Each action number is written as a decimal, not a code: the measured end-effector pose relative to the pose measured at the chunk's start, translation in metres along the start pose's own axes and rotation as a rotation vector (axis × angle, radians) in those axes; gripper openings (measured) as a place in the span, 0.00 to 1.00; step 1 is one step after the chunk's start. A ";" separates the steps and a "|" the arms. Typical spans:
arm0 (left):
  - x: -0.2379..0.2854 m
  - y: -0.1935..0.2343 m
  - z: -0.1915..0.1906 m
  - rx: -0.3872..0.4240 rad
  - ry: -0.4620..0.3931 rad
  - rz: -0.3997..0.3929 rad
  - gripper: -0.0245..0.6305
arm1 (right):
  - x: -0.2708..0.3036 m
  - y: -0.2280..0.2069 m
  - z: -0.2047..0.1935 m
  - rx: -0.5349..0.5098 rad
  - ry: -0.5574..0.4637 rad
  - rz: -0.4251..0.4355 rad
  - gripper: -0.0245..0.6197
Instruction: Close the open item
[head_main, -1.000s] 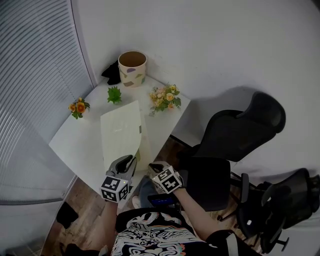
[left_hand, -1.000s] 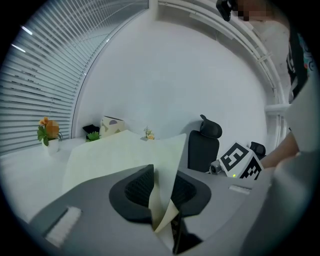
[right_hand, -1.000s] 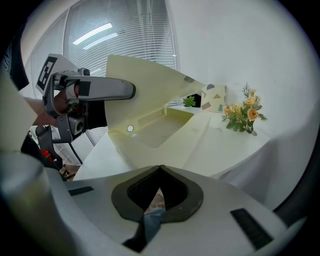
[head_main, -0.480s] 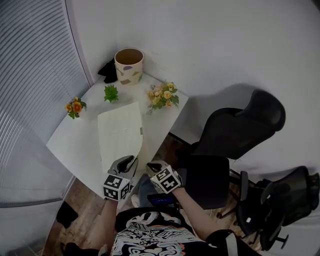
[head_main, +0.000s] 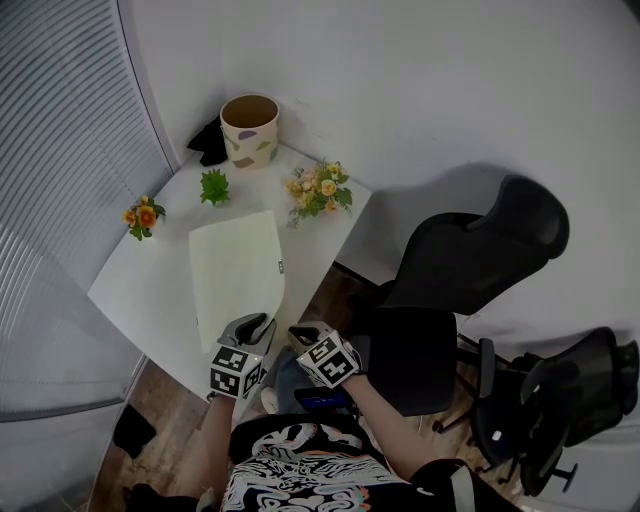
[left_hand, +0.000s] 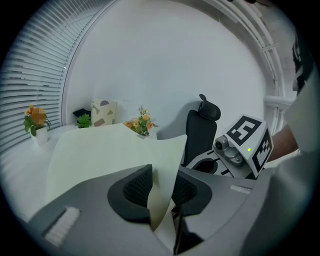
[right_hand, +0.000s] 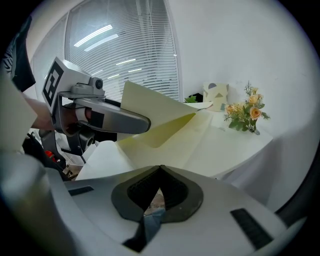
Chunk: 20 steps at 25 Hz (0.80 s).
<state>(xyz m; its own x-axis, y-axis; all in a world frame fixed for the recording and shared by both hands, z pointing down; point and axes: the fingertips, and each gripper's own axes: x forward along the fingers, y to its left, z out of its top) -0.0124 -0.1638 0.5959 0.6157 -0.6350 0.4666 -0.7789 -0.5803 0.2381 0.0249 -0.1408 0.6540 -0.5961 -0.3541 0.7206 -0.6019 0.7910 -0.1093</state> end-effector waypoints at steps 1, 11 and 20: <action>0.001 0.000 -0.001 0.000 0.010 -0.002 0.15 | 0.000 0.000 0.000 0.001 0.001 0.003 0.04; 0.015 0.000 -0.015 0.002 0.128 -0.022 0.16 | 0.000 0.000 0.001 -0.005 0.005 0.016 0.04; 0.026 -0.002 -0.026 0.026 0.237 -0.038 0.18 | 0.000 0.000 0.000 0.003 -0.004 0.025 0.04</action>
<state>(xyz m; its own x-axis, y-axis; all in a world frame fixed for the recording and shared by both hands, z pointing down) 0.0022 -0.1656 0.6294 0.5971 -0.4768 0.6451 -0.7504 -0.6162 0.2391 0.0248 -0.1407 0.6537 -0.6132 -0.3359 0.7150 -0.5881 0.7984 -0.1293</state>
